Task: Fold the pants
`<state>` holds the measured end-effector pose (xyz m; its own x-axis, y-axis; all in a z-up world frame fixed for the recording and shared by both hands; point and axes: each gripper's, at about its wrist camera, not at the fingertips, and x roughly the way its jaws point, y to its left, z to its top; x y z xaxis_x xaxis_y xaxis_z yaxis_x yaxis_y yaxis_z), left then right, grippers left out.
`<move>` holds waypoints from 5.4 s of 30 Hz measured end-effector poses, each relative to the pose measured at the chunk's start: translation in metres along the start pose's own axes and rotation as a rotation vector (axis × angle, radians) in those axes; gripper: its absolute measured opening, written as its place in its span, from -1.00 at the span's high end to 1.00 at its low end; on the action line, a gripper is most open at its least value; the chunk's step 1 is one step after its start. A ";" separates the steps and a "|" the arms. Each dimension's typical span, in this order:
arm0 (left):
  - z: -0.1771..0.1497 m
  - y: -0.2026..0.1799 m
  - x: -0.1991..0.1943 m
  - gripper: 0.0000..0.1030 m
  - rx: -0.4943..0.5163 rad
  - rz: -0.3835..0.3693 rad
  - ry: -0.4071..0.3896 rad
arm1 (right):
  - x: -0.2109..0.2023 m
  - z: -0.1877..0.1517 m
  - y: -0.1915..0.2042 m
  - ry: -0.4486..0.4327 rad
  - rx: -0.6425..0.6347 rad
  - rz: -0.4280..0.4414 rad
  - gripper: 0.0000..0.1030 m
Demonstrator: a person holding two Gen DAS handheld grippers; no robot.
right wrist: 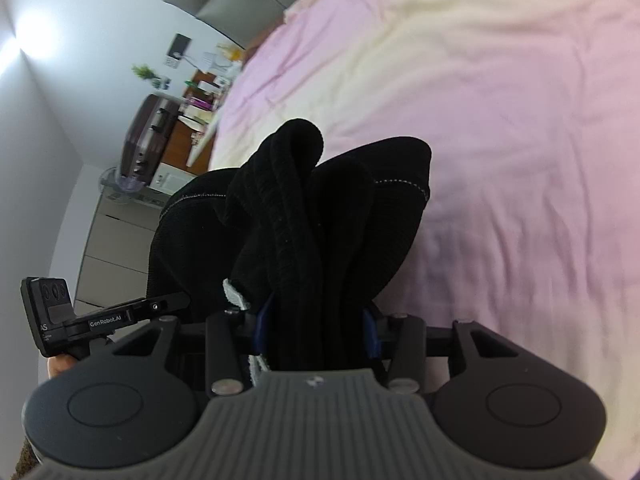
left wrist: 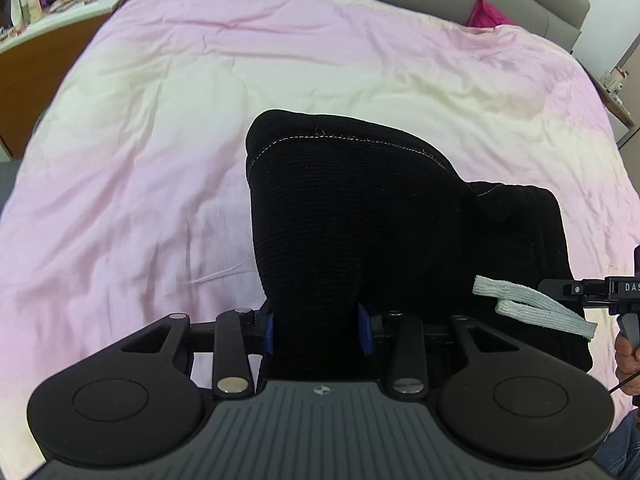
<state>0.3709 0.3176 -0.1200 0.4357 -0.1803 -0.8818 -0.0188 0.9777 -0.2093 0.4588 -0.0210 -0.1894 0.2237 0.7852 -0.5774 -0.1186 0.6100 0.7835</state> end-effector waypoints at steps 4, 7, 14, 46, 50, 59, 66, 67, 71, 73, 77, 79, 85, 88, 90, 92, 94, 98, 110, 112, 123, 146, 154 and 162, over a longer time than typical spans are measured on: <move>-0.001 0.013 0.041 0.16 -0.016 0.003 0.027 | 0.035 0.007 -0.023 0.018 0.036 -0.036 0.20; -0.009 0.030 0.055 0.08 -0.024 -0.019 0.033 | 0.049 0.013 -0.038 0.016 0.043 -0.045 0.17; -0.018 0.033 0.062 -0.12 -0.061 -0.014 0.029 | 0.071 0.014 -0.052 0.023 0.031 -0.111 -0.08; -0.143 0.000 -0.033 -0.07 0.082 0.211 -0.033 | 0.012 -0.111 0.026 -0.103 -0.539 -0.502 0.05; -0.142 -0.026 -0.096 -0.07 0.118 0.244 -0.200 | -0.023 -0.116 0.055 -0.188 -0.565 -0.489 -0.33; -0.163 -0.111 -0.243 -0.43 0.121 0.355 -0.621 | -0.147 -0.150 0.141 -0.424 -0.619 -0.446 -0.75; -0.207 -0.169 -0.286 -0.77 0.042 0.342 -0.762 | -0.229 -0.224 0.175 -0.591 -0.665 -0.388 -0.90; -0.216 -0.177 -0.290 -0.78 0.036 0.358 -0.778 | -0.237 -0.237 0.176 -0.609 -0.674 -0.389 -0.90; -0.247 -0.209 -0.294 -0.89 0.066 0.425 -0.842 | -0.263 -0.288 0.174 -0.691 -0.688 -0.405 -0.90; -0.260 -0.220 -0.291 -0.96 0.069 0.439 -0.844 | -0.271 -0.310 0.168 -0.712 -0.690 -0.420 -0.91; -0.277 -0.233 -0.274 -0.96 0.066 0.427 -0.783 | -0.277 -0.342 0.154 -0.720 -0.688 -0.452 -0.90; -0.282 -0.236 -0.262 -0.96 0.054 0.413 -0.736 | -0.276 -0.351 0.145 -0.718 -0.678 -0.455 -0.90; -0.290 -0.235 -0.226 -0.96 0.010 0.384 -0.637 | -0.264 -0.355 0.128 -0.691 -0.652 -0.477 -0.90; -0.293 -0.232 -0.205 -0.96 -0.009 0.379 -0.581 | -0.251 -0.350 0.119 -0.659 -0.647 -0.496 -0.90; -0.293 -0.229 -0.195 -0.96 -0.019 0.374 -0.556 | -0.241 -0.346 0.112 -0.630 -0.639 -0.509 -0.90; -0.292 -0.229 -0.186 -0.96 -0.025 0.366 -0.530 | -0.231 -0.342 0.105 -0.603 -0.628 -0.518 -0.90; -0.288 -0.228 -0.181 -0.96 -0.022 0.358 -0.511 | -0.222 -0.336 0.101 -0.578 -0.623 -0.532 -0.90; -0.285 -0.226 -0.174 -0.96 -0.024 0.354 -0.497 | -0.209 -0.328 0.096 -0.558 -0.625 -0.553 -0.90; -0.283 -0.230 -0.174 -0.96 -0.010 0.355 -0.489 | -0.201 -0.330 0.095 -0.537 -0.641 -0.559 -0.90; -0.283 -0.230 -0.174 -0.96 -0.009 0.357 -0.492 | -0.202 -0.331 0.094 -0.534 -0.639 -0.557 -0.90; -0.281 -0.232 -0.174 -0.96 -0.004 0.358 -0.485 | -0.205 -0.331 0.092 -0.534 -0.629 -0.547 -0.90; -0.277 -0.232 -0.175 -0.96 -0.006 0.357 -0.486 | -0.207 -0.333 0.088 -0.517 -0.620 -0.544 -0.90; -0.279 -0.234 -0.176 -0.96 -0.006 0.358 -0.487 | -0.210 -0.334 0.088 -0.516 -0.612 -0.540 -0.90; -0.281 -0.234 -0.178 -0.96 -0.007 0.352 -0.492 | -0.212 -0.336 0.090 -0.520 -0.608 -0.537 -0.90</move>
<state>0.0446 0.0908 -0.0328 0.7676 0.2265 -0.5996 -0.2424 0.9686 0.0556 0.0753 -0.0964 -0.0734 0.7774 0.3289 -0.5361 -0.3241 0.9400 0.1067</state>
